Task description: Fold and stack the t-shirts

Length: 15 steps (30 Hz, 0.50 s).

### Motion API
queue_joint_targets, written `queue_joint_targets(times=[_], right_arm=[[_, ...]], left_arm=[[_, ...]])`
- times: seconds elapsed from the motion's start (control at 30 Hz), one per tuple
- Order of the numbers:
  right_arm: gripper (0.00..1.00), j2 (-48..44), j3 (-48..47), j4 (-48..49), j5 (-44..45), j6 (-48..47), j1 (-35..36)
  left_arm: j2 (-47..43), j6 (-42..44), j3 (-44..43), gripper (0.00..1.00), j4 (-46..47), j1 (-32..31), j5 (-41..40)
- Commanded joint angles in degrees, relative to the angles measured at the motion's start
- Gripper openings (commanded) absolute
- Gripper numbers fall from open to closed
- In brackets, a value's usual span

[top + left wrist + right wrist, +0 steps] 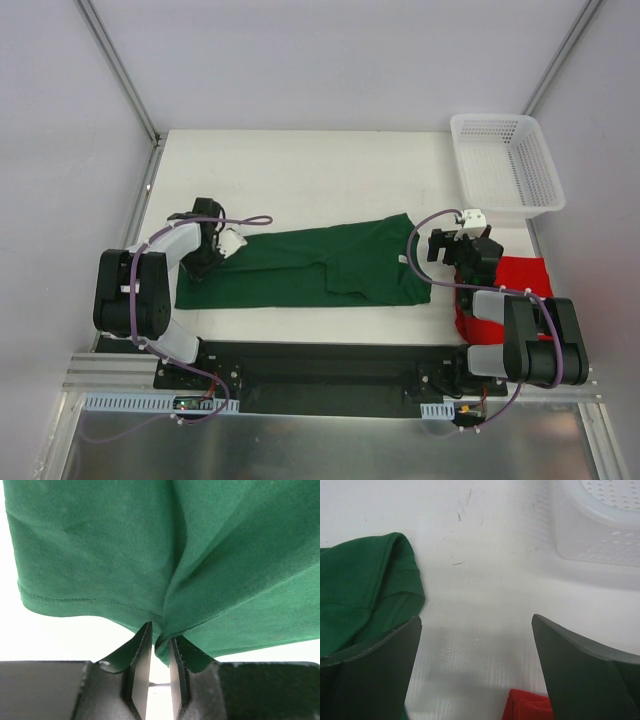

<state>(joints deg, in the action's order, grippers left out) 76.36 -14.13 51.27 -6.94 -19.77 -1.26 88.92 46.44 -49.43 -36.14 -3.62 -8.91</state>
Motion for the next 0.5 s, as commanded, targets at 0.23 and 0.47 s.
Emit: queue_joint_targets(times=[0.23,0.47], right_arm=[[0.96,-0.2,0.0,3.6,-1.3,-0.2,0.0],[0.96,-0.2,0.0,3.6,-1.3,-0.3,0.0]], left_arm=[[-3.8,4.6,1.9,0.27,-1.3,0.8,-9.1],[-9.0,8.4,5.1,0.28,-2.3,0.7,-11.7]])
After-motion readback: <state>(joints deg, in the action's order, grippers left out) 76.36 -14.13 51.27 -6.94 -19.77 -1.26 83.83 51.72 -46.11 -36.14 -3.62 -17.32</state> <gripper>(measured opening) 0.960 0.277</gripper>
